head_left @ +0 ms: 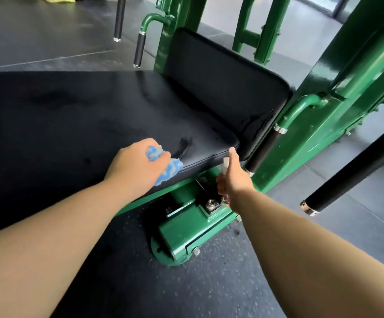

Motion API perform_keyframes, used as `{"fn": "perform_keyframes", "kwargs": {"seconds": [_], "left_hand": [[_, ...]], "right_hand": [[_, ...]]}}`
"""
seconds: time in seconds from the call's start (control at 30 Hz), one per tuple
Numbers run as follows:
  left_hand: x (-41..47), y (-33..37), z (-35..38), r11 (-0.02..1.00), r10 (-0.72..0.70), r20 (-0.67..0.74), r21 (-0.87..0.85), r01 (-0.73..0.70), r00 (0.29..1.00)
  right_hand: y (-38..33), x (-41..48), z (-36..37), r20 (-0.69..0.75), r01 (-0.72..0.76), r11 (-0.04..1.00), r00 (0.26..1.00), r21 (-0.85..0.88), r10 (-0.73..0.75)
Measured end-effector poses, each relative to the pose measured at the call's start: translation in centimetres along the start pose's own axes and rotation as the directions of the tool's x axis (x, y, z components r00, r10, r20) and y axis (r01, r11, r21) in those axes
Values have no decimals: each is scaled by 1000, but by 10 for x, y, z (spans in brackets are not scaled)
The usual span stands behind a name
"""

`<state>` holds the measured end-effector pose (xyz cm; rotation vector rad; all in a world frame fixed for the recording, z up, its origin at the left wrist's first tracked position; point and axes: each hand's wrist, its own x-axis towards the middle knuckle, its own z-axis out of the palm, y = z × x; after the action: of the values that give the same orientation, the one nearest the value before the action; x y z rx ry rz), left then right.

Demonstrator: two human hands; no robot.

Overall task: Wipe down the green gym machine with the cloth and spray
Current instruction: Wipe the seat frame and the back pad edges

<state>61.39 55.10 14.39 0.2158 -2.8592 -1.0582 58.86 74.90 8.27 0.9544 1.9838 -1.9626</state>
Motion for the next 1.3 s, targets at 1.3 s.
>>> {"fn": "perform_keyframes", "kwargs": {"seconds": [1.3], "left_hand": [[-26, -31, -32, 960, 81, 57, -273, -63, 995]], "right_hand": [[31, -18, 59, -61, 28, 979, 998, 200, -17]]}}
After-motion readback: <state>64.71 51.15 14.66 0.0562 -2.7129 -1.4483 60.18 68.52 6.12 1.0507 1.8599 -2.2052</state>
